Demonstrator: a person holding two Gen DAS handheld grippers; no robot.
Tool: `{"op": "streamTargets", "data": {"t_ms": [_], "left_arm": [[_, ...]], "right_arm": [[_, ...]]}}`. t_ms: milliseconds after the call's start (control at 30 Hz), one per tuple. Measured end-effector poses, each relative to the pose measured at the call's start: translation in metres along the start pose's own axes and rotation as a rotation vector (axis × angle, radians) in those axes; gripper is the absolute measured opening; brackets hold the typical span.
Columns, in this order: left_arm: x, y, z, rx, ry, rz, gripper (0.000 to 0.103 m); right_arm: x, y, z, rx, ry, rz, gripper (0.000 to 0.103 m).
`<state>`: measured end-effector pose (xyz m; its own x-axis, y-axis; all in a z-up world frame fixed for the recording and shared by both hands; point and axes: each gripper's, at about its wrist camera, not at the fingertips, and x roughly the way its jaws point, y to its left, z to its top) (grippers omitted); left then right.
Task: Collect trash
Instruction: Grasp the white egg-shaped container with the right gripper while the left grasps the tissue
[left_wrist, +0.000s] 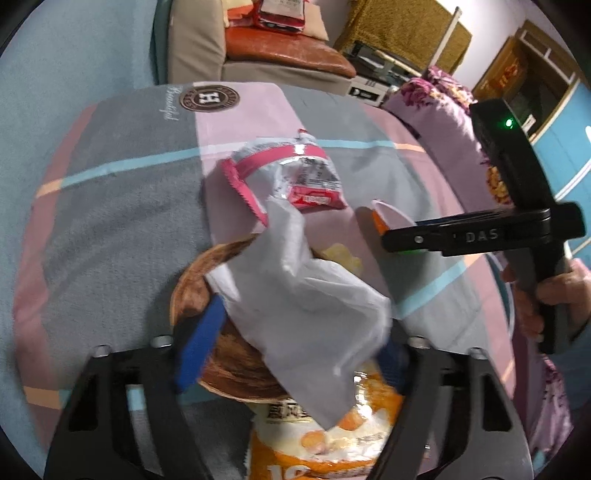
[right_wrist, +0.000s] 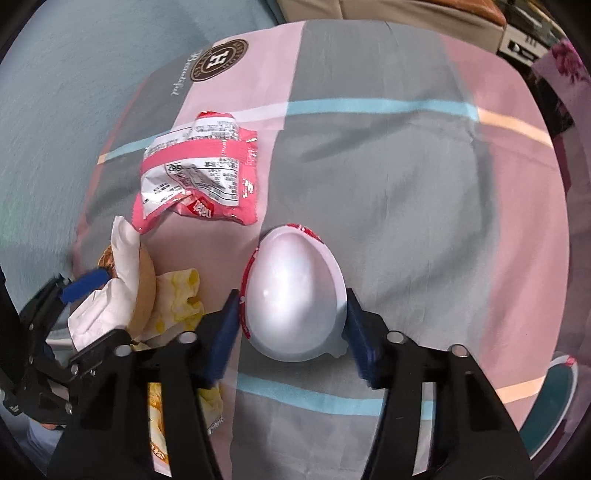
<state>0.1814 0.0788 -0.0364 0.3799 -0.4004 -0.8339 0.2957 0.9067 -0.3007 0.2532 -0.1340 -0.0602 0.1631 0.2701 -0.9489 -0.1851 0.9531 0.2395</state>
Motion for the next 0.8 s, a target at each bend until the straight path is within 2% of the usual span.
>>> {"op": "streamTargets", "data": {"t_ms": [33, 200, 300, 367, 433, 600, 700, 733, 800], "left_arm": [[-0.001, 0.001, 0.000, -0.014, -0.003, -0.020, 0.059], [-0.012, 0.004, 0.001, -0.066, -0.031, -0.052, 0.051], [-0.015, 0.006, 0.002, -0.099, -0.022, -0.100, 0.051], [-0.015, 0.005, 0.003, -0.096, -0.018, -0.056, 0.051], [-0.007, 0.004, 0.004, -0.087, 0.010, 0.027, 0.051], [0.016, -0.001, 0.003, -0.061, 0.084, 0.085, 0.052], [0.019, -0.010, 0.003, -0.018, 0.085, 0.110, 0.051], [0.021, -0.011, 0.004, -0.013, 0.087, 0.119, 0.041], [0.022, -0.011, 0.002, -0.016, 0.101, 0.124, 0.012]], "right_arm": [[-0.001, -0.001, -0.002, 0.001, -0.006, 0.005, 0.051], [-0.008, -0.001, -0.019, -0.015, -0.027, 0.002, 0.051], [-0.012, -0.005, -0.028, -0.017, -0.028, 0.002, 0.051], [-0.014, -0.007, -0.034, -0.012, -0.028, 0.004, 0.051], [-0.016, -0.009, -0.041, -0.007, -0.029, 0.003, 0.051], [-0.023, -0.014, -0.058, 0.007, -0.041, 0.014, 0.051], [-0.028, -0.015, -0.067, 0.007, -0.053, 0.002, 0.051], [-0.029, -0.016, -0.069, 0.010, -0.057, 0.002, 0.051], [-0.032, -0.018, -0.073, 0.021, -0.061, 0.004, 0.051]]}}
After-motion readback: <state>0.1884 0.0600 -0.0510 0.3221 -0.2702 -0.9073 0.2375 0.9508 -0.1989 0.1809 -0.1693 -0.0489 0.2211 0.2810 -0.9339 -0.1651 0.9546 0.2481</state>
